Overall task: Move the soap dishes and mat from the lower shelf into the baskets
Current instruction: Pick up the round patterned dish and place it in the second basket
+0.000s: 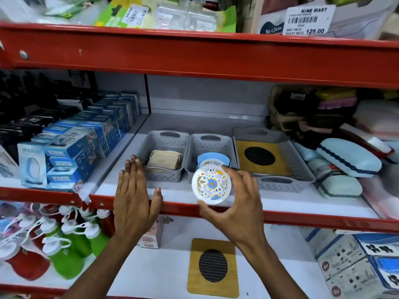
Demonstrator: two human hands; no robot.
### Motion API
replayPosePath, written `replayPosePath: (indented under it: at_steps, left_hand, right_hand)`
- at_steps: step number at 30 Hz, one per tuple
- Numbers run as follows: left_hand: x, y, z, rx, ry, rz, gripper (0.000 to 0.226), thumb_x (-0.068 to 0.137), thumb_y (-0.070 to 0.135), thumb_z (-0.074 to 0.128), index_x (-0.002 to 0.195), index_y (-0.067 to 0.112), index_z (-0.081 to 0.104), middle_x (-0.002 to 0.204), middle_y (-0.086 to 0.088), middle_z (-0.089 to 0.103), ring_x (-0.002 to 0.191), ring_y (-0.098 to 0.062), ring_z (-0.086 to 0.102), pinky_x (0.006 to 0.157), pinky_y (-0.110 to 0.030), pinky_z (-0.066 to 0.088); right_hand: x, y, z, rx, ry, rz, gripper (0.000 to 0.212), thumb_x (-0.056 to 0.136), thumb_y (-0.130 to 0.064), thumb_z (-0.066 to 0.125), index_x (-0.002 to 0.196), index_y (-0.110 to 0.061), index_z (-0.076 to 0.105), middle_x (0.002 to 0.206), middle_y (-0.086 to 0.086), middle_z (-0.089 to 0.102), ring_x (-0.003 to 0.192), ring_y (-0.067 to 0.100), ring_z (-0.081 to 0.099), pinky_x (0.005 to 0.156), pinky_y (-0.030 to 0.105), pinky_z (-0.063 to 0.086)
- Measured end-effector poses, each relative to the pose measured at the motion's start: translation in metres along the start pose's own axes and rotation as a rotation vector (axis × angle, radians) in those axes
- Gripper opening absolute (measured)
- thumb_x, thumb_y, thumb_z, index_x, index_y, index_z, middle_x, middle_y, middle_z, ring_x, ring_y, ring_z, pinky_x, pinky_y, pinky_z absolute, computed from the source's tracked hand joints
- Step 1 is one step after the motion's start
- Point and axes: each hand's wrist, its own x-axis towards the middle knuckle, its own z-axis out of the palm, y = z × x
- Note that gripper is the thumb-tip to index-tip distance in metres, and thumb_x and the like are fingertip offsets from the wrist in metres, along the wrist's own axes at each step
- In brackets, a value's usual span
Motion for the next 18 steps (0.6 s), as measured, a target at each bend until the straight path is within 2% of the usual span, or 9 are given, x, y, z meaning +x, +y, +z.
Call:
replayPosePath:
  at_steps: [2,5,7,10,12,15,18]
  left_hand:
    - [0.0,-0.001,0.0,-0.004,0.008,0.009,0.086,0.092,0.043,0.036,0.161,0.009,-0.001,0.17,-0.015,0.012,0.159,-0.027,0.015,0.131,-0.029,0.0]
    - [0.0,-0.001,0.001,-0.012,0.006,0.013,0.086,0.091,0.042,0.037,0.161,0.009,0.0,0.171,-0.016,0.012,0.159,-0.027,0.015,0.131,-0.033,0.004]
    - [0.0,-0.002,0.002,-0.022,0.005,0.012,0.086,0.09,0.041,0.038,0.161,0.008,0.002,0.17,-0.016,0.014,0.159,-0.027,0.015,0.131,-0.037,0.008]
    - [0.0,-0.002,0.003,-0.031,0.005,0.015,0.087,0.09,0.04,0.04,0.161,0.008,0.003,0.17,-0.015,0.014,0.16,-0.026,0.014,0.131,-0.04,0.012]
    - [0.0,-0.003,0.003,-0.033,0.005,0.017,0.087,0.09,0.04,0.04,0.161,0.009,0.001,0.17,-0.015,0.014,0.16,-0.026,0.014,0.131,-0.041,0.013]
    - [0.0,-0.003,0.003,-0.037,0.004,0.018,0.088,0.089,0.04,0.041,0.161,0.009,0.001,0.17,-0.015,0.015,0.159,-0.027,0.016,0.131,-0.038,0.01]
    - [0.001,-0.004,0.003,-0.036,0.009,0.015,0.088,0.089,0.041,0.041,0.161,0.01,0.0,0.17,-0.015,0.015,0.159,-0.027,0.016,0.131,-0.033,0.005]
  right_hand:
    - [0.017,0.0,-0.005,-0.08,0.008,0.026,0.087,0.057,-0.068,0.07,0.132,-0.027,0.054,0.115,-0.003,0.055,0.105,0.015,0.047,0.087,0.034,0.05]
    - [0.053,-0.001,-0.009,-0.232,-0.055,0.073,0.09,0.056,-0.072,0.065,0.135,-0.03,0.054,0.125,-0.001,0.061,0.116,0.024,0.049,0.096,0.035,0.041]
    - [0.075,-0.002,-0.006,-0.289,-0.117,0.111,0.087,0.058,-0.071,0.068,0.132,-0.029,0.057,0.125,0.001,0.063,0.118,0.029,0.048,0.096,0.038,0.041]
    - [0.104,-0.006,0.0,-0.477,-0.323,0.17,0.075,0.06,-0.074,0.071,0.118,-0.028,0.062,0.12,0.002,0.066,0.116,0.034,0.047,0.094,0.043,0.044]
    - [0.116,-0.006,0.003,-0.534,-0.469,0.218,0.074,0.064,-0.077,0.069,0.117,-0.027,0.064,0.124,0.004,0.066,0.121,0.037,0.045,0.099,0.046,0.042]
    - [0.126,-0.004,0.005,-0.554,-0.575,0.258,0.072,0.071,-0.076,0.066,0.124,-0.028,0.063,0.133,0.007,0.062,0.13,0.039,0.041,0.108,0.05,0.035]
    - [0.132,-0.005,0.004,-0.616,-0.663,0.252,0.067,0.074,-0.077,0.062,0.12,-0.029,0.065,0.135,0.007,0.06,0.131,0.039,0.042,0.111,0.053,0.032]
